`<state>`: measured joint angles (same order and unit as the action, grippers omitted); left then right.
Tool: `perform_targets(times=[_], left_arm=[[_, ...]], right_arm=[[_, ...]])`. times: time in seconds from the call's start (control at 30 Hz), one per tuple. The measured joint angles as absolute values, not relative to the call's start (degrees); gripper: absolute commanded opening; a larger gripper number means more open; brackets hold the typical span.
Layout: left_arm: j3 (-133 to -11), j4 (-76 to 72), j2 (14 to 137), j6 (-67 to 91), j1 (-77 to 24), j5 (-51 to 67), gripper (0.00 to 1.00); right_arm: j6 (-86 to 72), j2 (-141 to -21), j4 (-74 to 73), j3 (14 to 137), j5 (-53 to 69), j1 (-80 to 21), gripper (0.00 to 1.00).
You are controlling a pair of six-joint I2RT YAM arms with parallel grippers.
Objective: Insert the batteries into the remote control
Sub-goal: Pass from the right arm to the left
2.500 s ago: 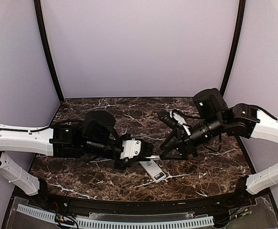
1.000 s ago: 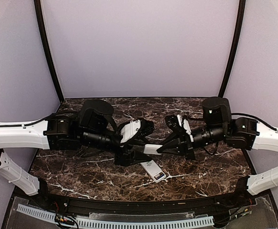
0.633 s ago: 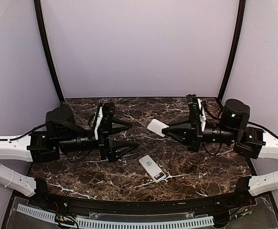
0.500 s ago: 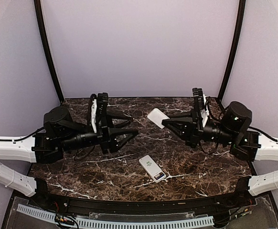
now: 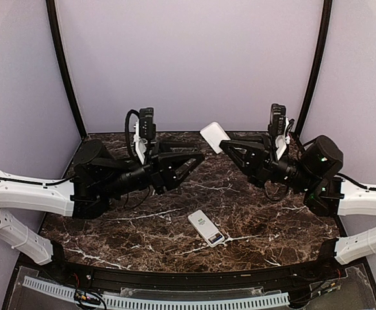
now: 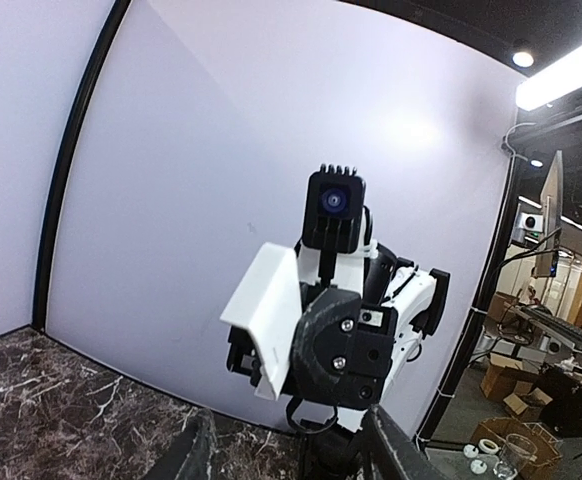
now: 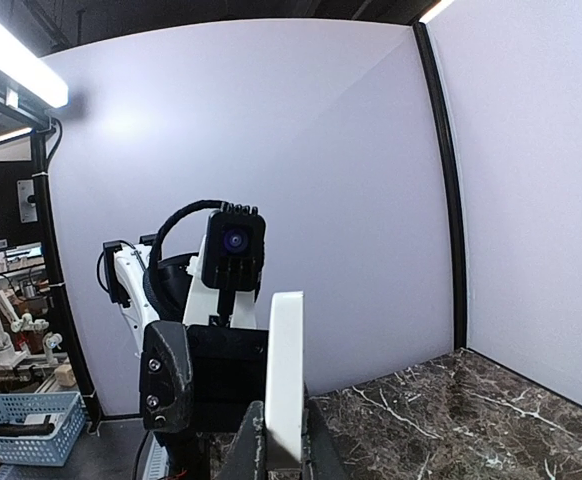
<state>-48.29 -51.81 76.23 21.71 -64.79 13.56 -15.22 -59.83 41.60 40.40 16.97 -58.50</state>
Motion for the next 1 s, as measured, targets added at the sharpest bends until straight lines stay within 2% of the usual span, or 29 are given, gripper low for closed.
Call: perform_targets(times=[0.23,0.5,0.6,0.7,0.8,0.83,0.93,1.0], left_arm=[[-50.6,-57.4,79.1,25.2,-63.9,15.2,0.35],[-53.1,-59.6,83.2,28.4,-63.0,17.7,0.15],[-54.0,-60.1,84.0,29.0,-62.8,18.7,0.11],[-54.4,-61.1,84.8,29.5,-62.8,19.7,0.01],[-54.5,-62.2,85.2,29.3,-62.7,20.9,0.0],[-54.5,-62.5,85.2,29.1,-62.6,21.5,0.0],[-54.5,-62.8,85.2,29.1,-62.5,22.3,0.0],[-54.5,-61.9,85.1,29.1,-62.4,22.5,0.0]], right_arm=[[-15.6,-59.9,42.2,40.4,17.6,-58.5,0.0],[-15.6,-59.9,42.2,40.4,18.5,-58.5,0.0],[-15.6,-60.0,42.1,40.4,18.7,-58.5,0.0],[-15.5,-60.2,42.1,40.4,19.0,-58.5,0.0],[-15.8,-60.3,42.0,40.5,19.4,-58.5,0.0],[-16.1,-60.3,42.0,40.5,19.5,-58.5,0.03],[-15.6,-60.0,41.0,40.8,19.6,-58.5,0.38],[-13.3,-59.2,37.1,41.3,19.3,-58.5,0.52]])
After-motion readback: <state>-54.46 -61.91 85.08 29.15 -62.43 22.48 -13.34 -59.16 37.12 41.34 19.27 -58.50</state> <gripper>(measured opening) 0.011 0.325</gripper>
